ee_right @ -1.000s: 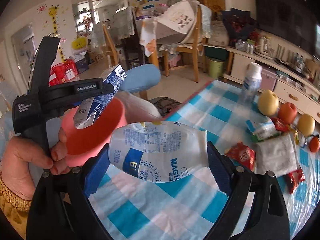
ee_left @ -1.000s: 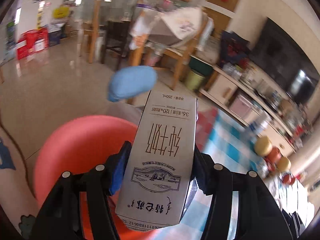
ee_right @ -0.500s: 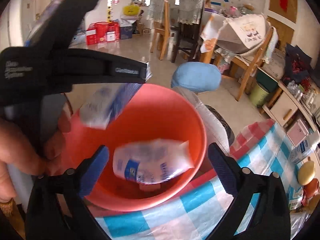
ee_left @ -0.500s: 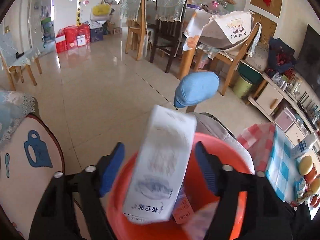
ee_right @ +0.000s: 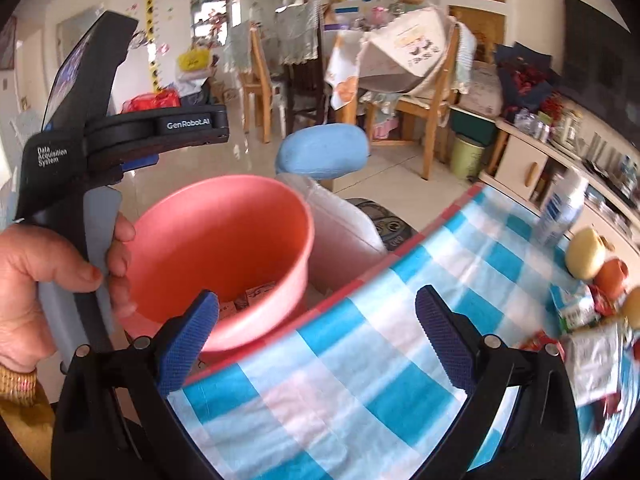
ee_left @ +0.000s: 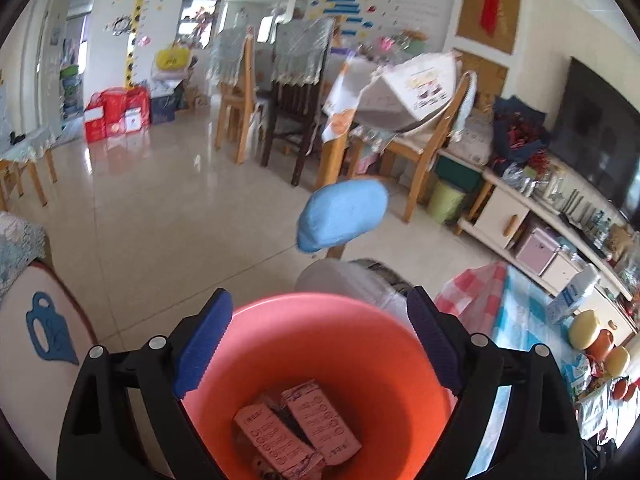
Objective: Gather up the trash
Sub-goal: 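Return both tools from the bucket to the table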
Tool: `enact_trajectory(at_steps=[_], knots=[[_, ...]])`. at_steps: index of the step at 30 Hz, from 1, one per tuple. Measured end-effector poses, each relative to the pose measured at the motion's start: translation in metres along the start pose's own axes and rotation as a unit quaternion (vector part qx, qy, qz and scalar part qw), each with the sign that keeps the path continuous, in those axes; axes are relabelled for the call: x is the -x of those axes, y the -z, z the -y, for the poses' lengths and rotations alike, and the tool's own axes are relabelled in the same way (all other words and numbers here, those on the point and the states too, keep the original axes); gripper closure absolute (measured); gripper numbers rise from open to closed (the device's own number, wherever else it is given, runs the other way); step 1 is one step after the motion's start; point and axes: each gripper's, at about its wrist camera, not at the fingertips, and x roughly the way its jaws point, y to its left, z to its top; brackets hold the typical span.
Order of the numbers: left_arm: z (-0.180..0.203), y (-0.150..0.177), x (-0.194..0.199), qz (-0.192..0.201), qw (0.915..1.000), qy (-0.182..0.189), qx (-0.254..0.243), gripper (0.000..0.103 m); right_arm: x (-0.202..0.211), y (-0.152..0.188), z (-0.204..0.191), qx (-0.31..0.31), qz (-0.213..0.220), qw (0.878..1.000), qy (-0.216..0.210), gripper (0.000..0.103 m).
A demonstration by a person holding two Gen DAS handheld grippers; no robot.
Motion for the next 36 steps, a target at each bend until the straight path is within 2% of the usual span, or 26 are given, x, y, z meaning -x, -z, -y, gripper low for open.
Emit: enact_trajectory(at_steps=[5,9,14,18,23,25,29,36], knots=[[0.03,0.004,0.02,0.054,0.9969,0.055,-0.017,0.014,0.025,0.015,0.026,-0.017,0.003,0.999,0.027,0.004],[0.058,0.01,0.036,0.096,0.9904,0.081,-0.057,0.013,0.042,0.03,0.038,-0.011,0.005,0.999,0.045,0.004],[0.084,0.019,0.042,0.099,0.9844,0.131,-0.064,0.013,0.054,0.049,0.05,-0.005,0.001,0.999,0.051,0.004],[0.108,0.027,0.047,0.1,0.9784,0.155,-0.094,0.013,0.061,0.069,0.056,0.015,-0.004,0.998,0.058,0.004],[0.142,0.042,0.049,0.075,0.9699,0.171,-0.156,0.013,0.071,0.088,0.073,0.0,-0.004,0.998,0.07,0.004],[0.156,0.048,0.047,0.051,0.966,0.184,-0.175,0.013,0.076,0.092,0.082,-0.012,-0.007,0.997,0.073,0.004],[0.169,0.057,0.035,-0.001,0.9612,0.215,-0.173,0.013,0.09,0.097,0.107,-0.046,-0.002,0.996,0.08,0.004],[0.196,0.083,0.026,-0.027,0.9524,0.226,-0.203,0.013,0.12,0.107,0.153,-0.109,0.013,0.99,0.093,0.004]])
